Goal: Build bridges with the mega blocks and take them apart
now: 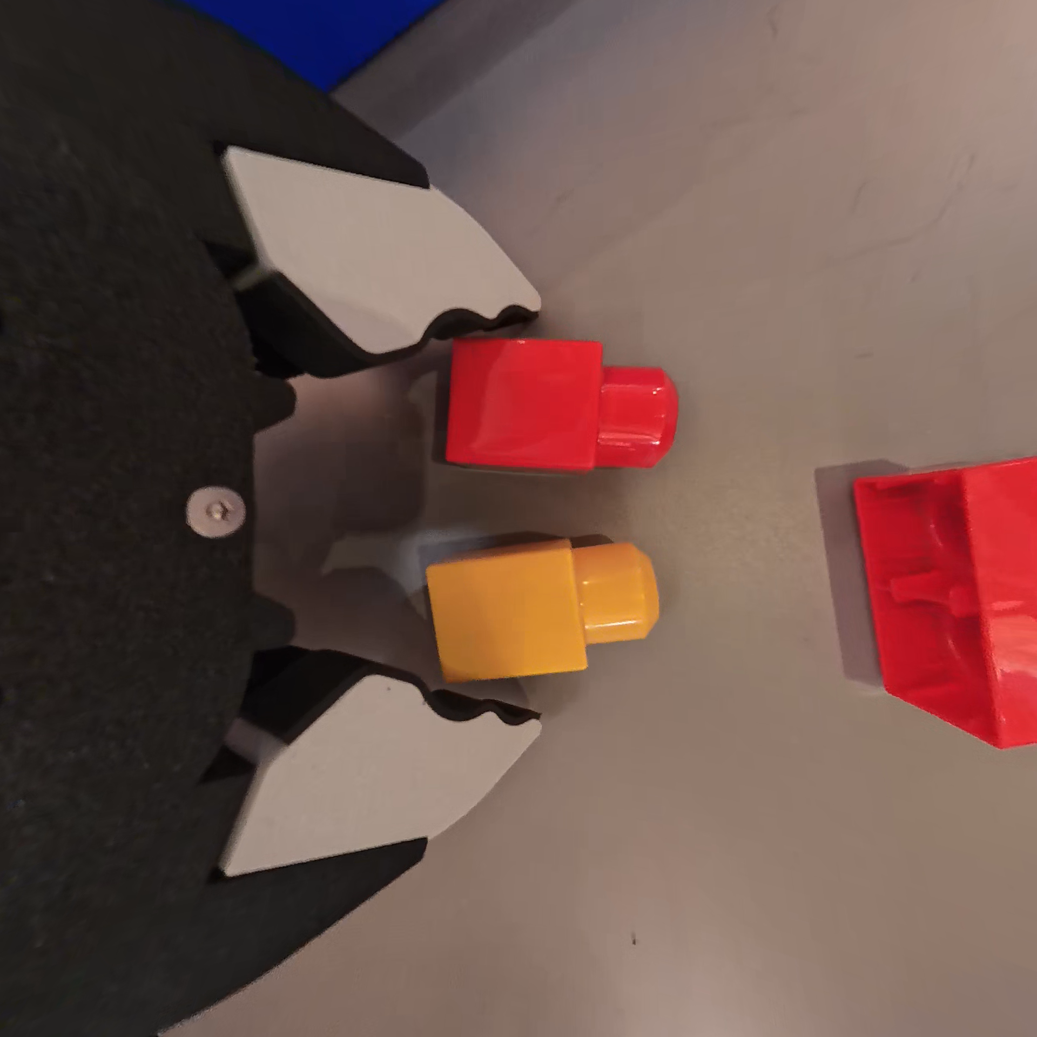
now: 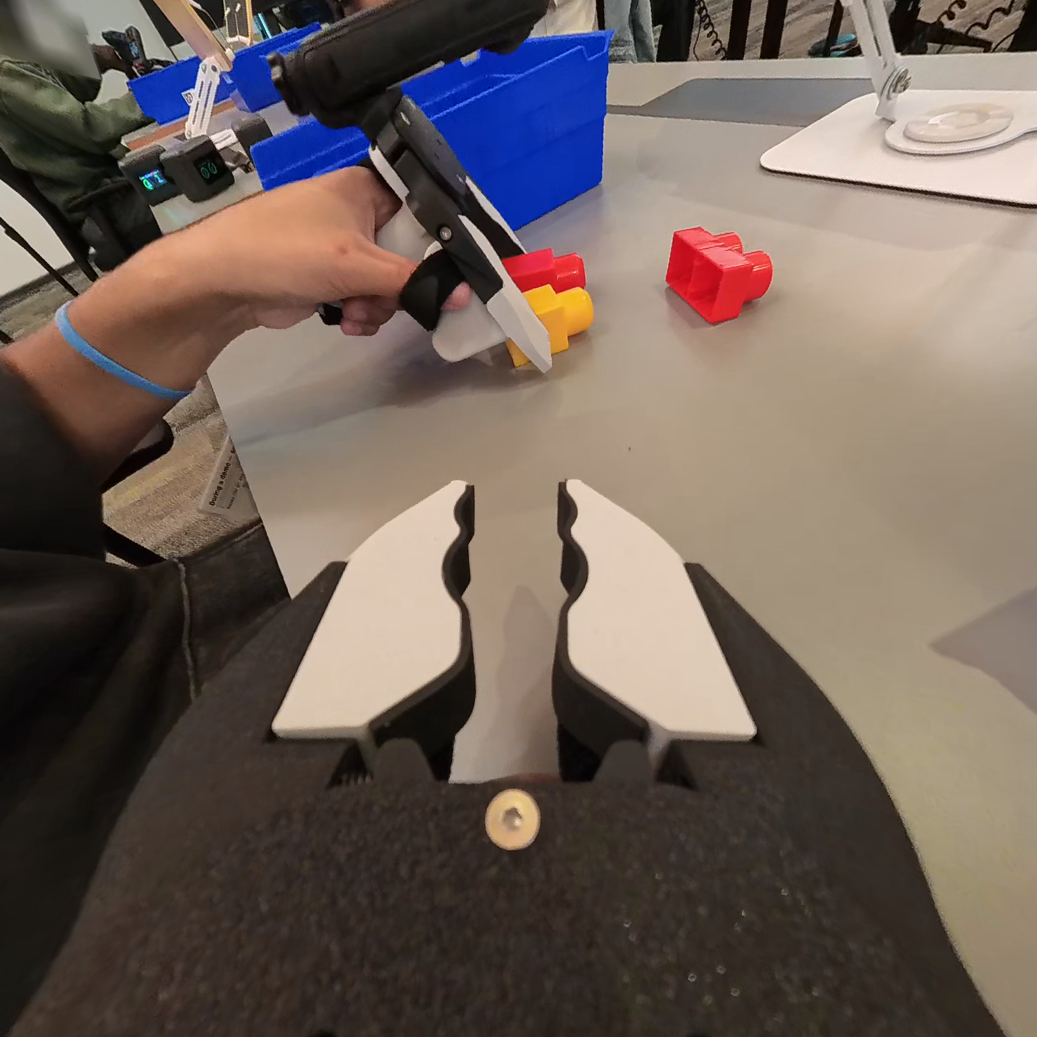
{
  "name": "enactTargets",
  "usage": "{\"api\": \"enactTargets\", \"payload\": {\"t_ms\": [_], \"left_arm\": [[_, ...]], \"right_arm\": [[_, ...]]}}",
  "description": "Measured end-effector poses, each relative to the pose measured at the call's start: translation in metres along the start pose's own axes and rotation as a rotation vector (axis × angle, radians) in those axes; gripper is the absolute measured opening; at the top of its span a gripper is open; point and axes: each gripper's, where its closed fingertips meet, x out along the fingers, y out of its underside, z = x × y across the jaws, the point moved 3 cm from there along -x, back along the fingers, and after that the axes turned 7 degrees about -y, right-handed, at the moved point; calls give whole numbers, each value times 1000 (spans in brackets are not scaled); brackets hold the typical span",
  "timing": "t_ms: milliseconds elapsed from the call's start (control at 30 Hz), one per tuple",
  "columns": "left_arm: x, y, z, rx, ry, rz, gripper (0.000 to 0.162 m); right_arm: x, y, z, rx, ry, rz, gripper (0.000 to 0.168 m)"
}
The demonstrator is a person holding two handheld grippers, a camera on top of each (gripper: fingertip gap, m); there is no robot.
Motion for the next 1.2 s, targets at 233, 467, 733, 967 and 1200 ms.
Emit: {"api": "enactTargets", "payload": {"t_ms": [233, 467, 733, 967, 1200], "left_arm": [[0, 0, 3, 47, -6, 50, 116], [0, -1, 5, 56, -15, 64, 106], [0, 0, 5, 78, -11, 67, 107], [0, -1, 6, 72, -18, 65, 98], [-1, -2, 7, 74, -19, 64, 96]], "right_arm": [[0, 0, -1, 10, -6, -1, 28], [0, 1, 0, 10, -6, 4, 28], [0, 1, 0, 12, -11, 8, 28], [0, 1, 0, 13, -13, 8, 28], [0, 2, 1, 13, -14, 11, 28]]}}
